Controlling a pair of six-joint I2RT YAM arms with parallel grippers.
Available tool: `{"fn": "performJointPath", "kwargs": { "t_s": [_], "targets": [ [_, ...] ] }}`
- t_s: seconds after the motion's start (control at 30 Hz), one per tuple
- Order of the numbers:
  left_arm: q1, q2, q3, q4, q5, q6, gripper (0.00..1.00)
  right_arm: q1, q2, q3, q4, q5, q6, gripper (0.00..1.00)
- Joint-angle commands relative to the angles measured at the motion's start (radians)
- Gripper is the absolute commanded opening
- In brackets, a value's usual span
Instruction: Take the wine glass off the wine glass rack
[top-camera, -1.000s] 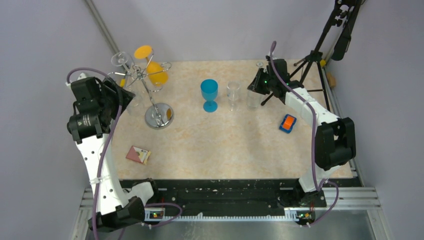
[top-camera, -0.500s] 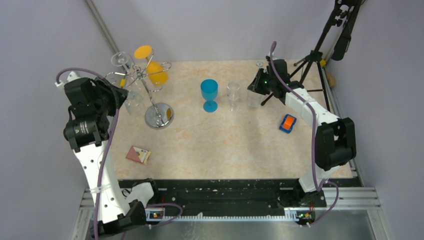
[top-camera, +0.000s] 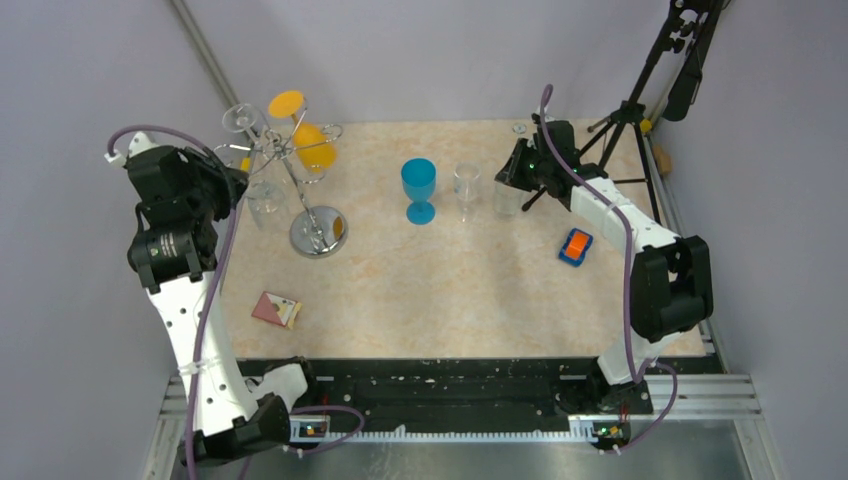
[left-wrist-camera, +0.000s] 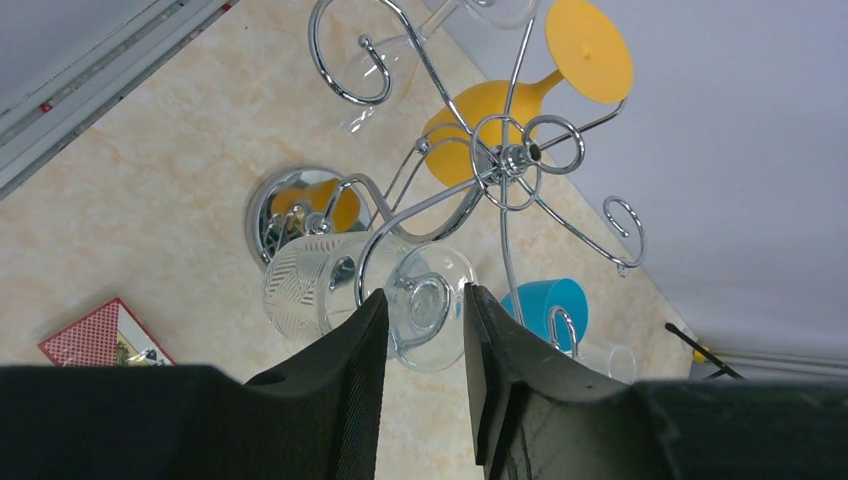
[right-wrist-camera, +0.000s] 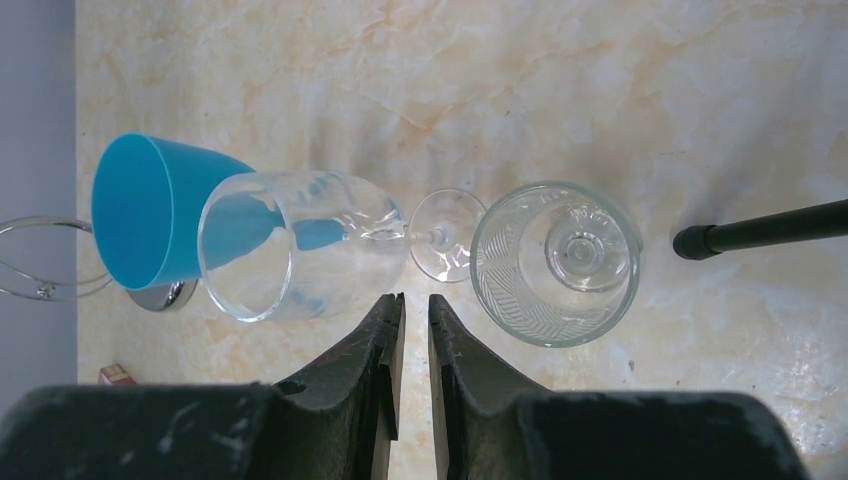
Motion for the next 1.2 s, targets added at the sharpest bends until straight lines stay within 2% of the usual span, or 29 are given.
{"fn": "performJointPath", "kwargs": {
  "t_s": [0.0,0.2,0.37,0.6,0.9,1.03,1.17],
  "targets": [
    [0.008,0.023,0.022,0.056,0.003,0.043,0.38,-0.009,-0.053,0.0,0.024,-0.011,0.004,0.17],
    [0.01,0.053,0.021,0.06,0.03,0.088,0.4,-0.009,-0.051,0.006,0.019,-0.013,0.002,0.17],
    [0.01,0.081,0.043,0.027,0.058,0.106,0.35,-0.009,-0.044,0.016,0.013,-0.023,0.004,0.17],
    [0.019,0.09,0.021,0.001,0.106,0.1,0.35,-0.009,-0.038,0.021,0.013,-0.028,0.008,0.17],
    [0.055,0.113,0.072,-0.099,0.276,-0.013,0.36,-0.009,-0.029,0.034,0.01,-0.028,0.008,0.17],
    [0.082,0.089,0.02,-0.036,0.297,-0.063,0.32,-0.009,-0.022,0.042,0.01,-0.032,0.008,0.17],
    [0.114,0.049,-0.08,0.056,0.328,-0.166,0.22,-0.009,-0.022,0.043,0.006,-0.032,0.007,0.17]
  ]
}}
